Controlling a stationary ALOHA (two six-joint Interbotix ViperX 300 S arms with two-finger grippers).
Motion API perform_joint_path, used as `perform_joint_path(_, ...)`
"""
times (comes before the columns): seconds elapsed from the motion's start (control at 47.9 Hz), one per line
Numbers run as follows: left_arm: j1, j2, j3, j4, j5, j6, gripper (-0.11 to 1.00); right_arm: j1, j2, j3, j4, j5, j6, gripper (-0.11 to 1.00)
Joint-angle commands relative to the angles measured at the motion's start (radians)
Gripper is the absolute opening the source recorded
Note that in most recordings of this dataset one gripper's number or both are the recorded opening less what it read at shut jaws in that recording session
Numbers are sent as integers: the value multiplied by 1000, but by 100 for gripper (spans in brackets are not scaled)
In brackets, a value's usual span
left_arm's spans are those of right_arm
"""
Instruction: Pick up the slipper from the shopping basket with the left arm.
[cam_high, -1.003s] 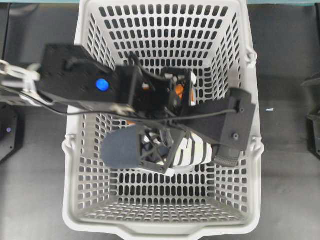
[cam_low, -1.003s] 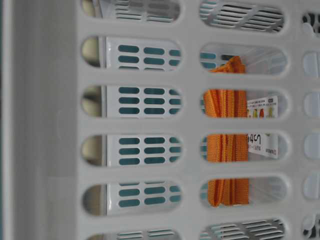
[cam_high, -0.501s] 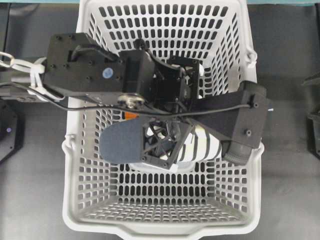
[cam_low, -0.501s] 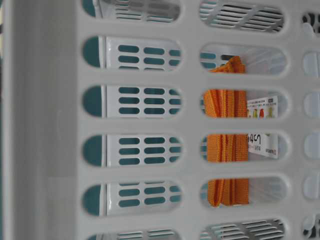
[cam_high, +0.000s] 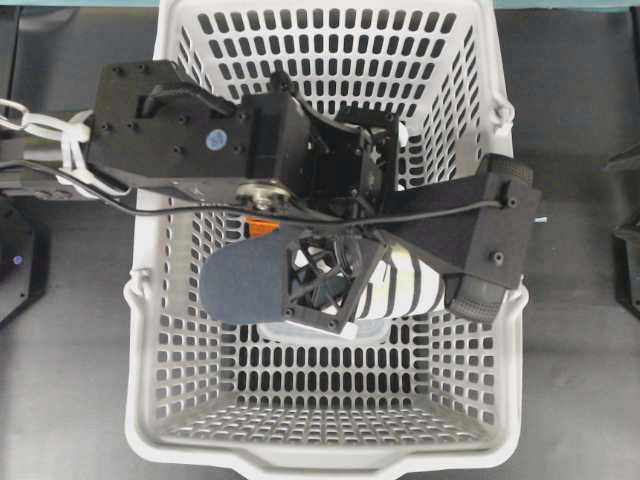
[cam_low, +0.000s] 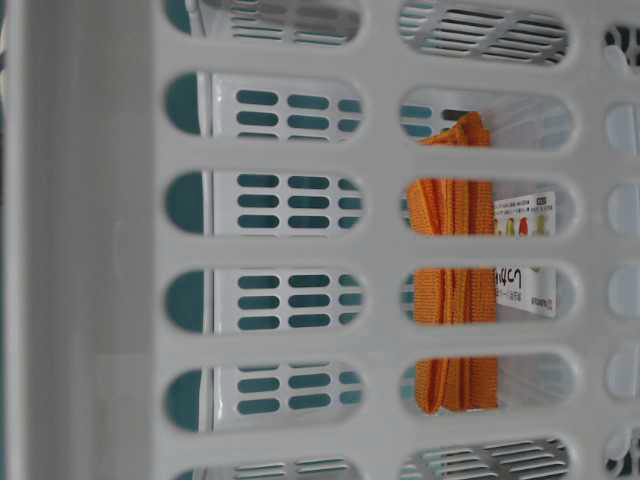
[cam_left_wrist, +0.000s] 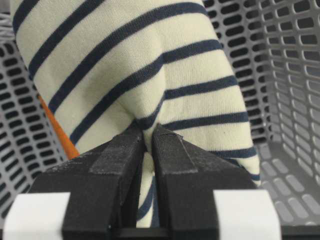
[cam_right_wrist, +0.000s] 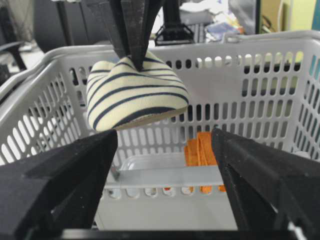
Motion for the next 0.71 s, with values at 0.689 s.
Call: perform_joint_path(0.689, -3, -17, -11, 3, -2, 2, 5, -6, 8, 2, 5, -9, 0, 73)
